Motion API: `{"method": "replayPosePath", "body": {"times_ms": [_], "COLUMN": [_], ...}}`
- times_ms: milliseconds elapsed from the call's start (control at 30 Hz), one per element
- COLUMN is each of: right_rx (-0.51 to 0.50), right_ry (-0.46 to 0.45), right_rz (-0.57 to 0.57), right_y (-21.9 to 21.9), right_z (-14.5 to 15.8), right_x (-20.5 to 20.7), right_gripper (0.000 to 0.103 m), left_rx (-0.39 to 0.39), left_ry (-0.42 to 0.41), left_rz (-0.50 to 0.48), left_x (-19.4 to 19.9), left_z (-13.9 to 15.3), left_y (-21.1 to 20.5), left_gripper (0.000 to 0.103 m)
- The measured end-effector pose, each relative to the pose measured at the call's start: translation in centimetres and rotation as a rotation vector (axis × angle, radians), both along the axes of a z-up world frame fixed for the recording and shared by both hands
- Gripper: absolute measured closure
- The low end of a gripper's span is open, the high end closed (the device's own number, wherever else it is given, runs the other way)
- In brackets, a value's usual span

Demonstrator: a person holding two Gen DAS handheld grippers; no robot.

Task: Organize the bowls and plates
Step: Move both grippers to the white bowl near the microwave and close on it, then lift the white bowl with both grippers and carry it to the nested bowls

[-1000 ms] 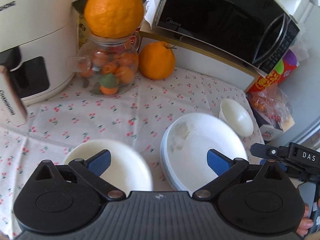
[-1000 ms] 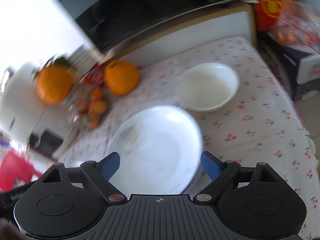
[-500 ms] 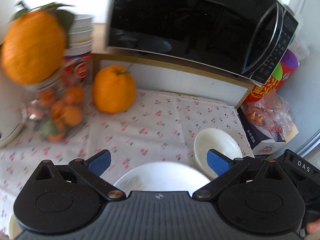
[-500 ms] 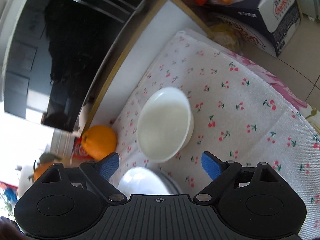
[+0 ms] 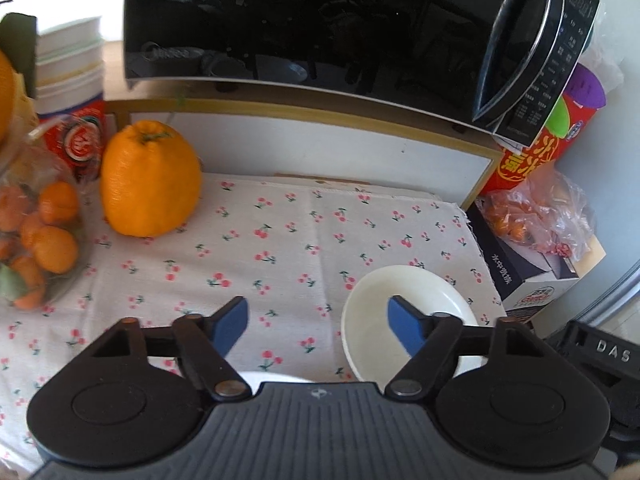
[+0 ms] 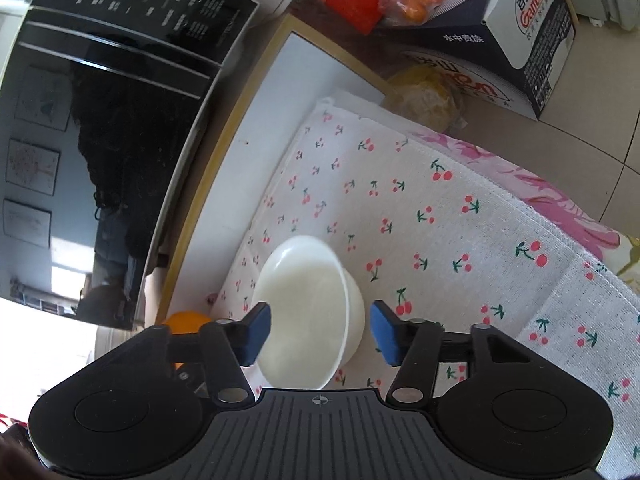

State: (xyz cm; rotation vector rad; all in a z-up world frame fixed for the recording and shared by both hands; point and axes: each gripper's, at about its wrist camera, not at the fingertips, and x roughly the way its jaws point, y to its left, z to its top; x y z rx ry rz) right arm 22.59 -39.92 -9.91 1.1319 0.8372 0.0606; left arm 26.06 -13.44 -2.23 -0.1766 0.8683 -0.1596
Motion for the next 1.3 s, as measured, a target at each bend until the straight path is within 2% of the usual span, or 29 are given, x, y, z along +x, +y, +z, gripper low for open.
{"method": "replayPosePath", "body": {"times_ms": [167, 300, 433, 667, 1100, 1300], "right_rx": [0.031, 0.041, 0.037, 0.028, 0.025, 0.009], "right_ry": [0.013, 0.021, 0.027, 0.041, 0.031, -0.015], "right_rz": [-0.003, 0.001, 0.014, 0.025, 0.033, 0.063], "right_y": [-0.3, -0.2, 0.1, 0.4, 0.8, 1.2], "right_z": [-0.7, -1.1, -1.4, -1.9, -0.4, 1.4], "right_x": [0.2, 0.3, 0.5, 0.8, 0.1, -1.0], "right_gripper": [0.064, 0.068, 0.074, 0.083, 0.084, 0.084], "left_rx": [-0.021, -0.023, -0.006, 0.031, 0.020, 0.003], "left_ry": [0.032, 0.051, 0.064, 0.078, 0.048, 0.020], "left_rz": [-0.009, -0.026, -0.037, 0.006, 0.008, -0.004], "left_x": [0.7, 1.2, 1.6, 2.0, 0.8, -0.5], "left_z": [-0.7, -1.1, -1.5, -2.2, -0.5, 1.1], "left_y": [-0.9, -1.6, -2.4, -2.8, -2.0, -1.0], "left_gripper": [0.059, 0.066, 0.079, 0.093, 0.096, 0.096]}}
